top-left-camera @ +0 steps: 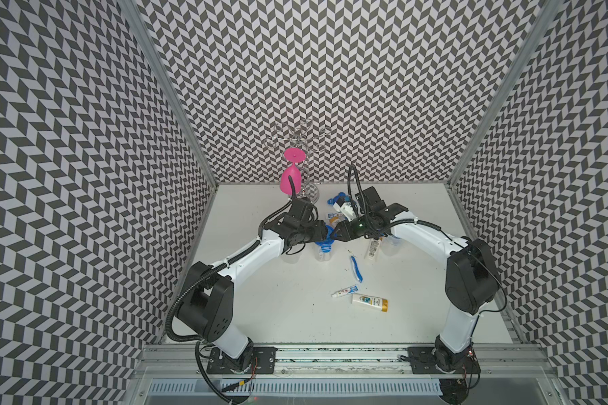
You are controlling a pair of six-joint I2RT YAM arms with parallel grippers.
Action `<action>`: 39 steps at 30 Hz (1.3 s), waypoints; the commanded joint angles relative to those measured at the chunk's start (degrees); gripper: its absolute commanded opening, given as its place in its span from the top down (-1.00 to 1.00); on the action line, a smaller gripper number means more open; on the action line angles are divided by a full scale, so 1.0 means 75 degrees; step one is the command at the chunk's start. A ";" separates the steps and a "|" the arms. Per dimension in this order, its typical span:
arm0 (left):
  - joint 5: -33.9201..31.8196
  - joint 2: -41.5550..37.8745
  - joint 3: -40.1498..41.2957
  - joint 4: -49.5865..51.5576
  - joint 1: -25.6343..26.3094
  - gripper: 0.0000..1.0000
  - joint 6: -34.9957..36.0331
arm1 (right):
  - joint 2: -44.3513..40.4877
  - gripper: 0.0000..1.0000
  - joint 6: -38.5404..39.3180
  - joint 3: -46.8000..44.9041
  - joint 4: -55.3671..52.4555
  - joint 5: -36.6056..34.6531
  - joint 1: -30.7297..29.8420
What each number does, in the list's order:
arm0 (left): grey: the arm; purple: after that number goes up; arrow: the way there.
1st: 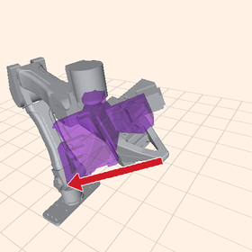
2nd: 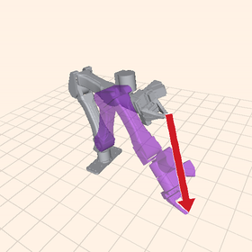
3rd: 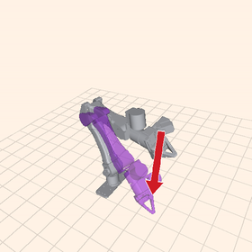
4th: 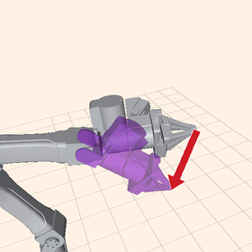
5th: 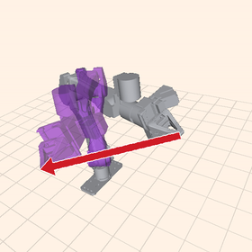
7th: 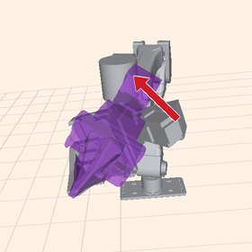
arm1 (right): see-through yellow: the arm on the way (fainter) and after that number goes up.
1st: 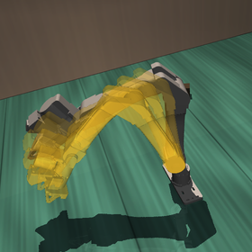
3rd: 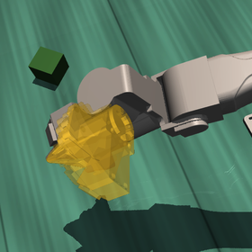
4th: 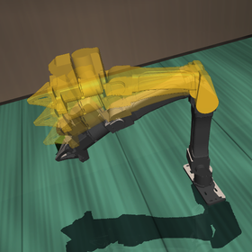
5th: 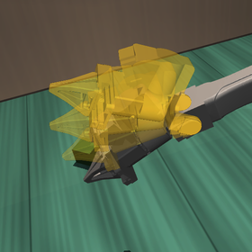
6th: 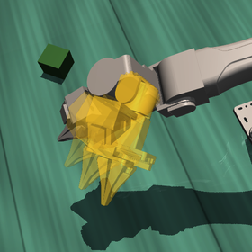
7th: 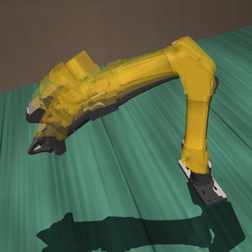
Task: Pack away toiletry kits
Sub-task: Close the fastener on the container.
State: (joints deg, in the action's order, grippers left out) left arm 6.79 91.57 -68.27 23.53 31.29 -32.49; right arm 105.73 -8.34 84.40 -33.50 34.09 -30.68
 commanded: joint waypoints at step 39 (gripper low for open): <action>0.0908 -0.0592 0.0419 0.1205 -0.0253 -0.39 0.0147 | 0.0123 -0.11 0.0799 0.0803 -0.0635 -0.0080 0.0430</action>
State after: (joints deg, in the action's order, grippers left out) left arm 12.99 88.55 -66.19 27.22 30.11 -32.49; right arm 105.95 -6.55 86.19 -35.00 36.71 -27.81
